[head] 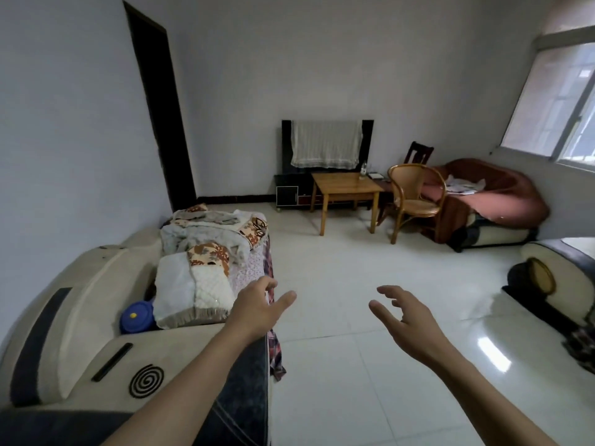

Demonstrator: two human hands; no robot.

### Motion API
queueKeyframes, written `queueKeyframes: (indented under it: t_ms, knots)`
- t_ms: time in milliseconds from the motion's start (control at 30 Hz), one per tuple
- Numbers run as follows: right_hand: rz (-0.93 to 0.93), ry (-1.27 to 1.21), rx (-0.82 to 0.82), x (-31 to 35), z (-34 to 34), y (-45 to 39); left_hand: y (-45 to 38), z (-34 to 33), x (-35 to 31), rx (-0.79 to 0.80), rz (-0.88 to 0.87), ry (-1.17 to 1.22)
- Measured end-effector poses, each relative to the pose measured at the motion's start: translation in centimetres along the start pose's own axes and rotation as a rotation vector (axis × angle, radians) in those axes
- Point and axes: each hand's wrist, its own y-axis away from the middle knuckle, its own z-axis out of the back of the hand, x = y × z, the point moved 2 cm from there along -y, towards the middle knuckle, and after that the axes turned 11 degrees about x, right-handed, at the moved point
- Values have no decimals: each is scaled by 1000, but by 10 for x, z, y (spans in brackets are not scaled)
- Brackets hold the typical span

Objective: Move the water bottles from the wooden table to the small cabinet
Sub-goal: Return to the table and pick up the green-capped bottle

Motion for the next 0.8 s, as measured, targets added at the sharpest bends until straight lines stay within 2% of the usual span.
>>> queueKeyframes:
  t_ms: [167, 400, 600, 800]
  knots:
    - [-94, 89, -92, 1, 22, -31, -62, -2, 4, 58, -90, 63]
    - [-148, 129, -169, 0, 31, -66, -130, -1, 10, 114, -108, 122]
    - [-171, 89, -215, -34, 45, -102, -195, -10, -6, 114, -136, 105]
    - [-192, 57, -264, -90, 69, -154, -257, -58, -38, 183, -167, 71]
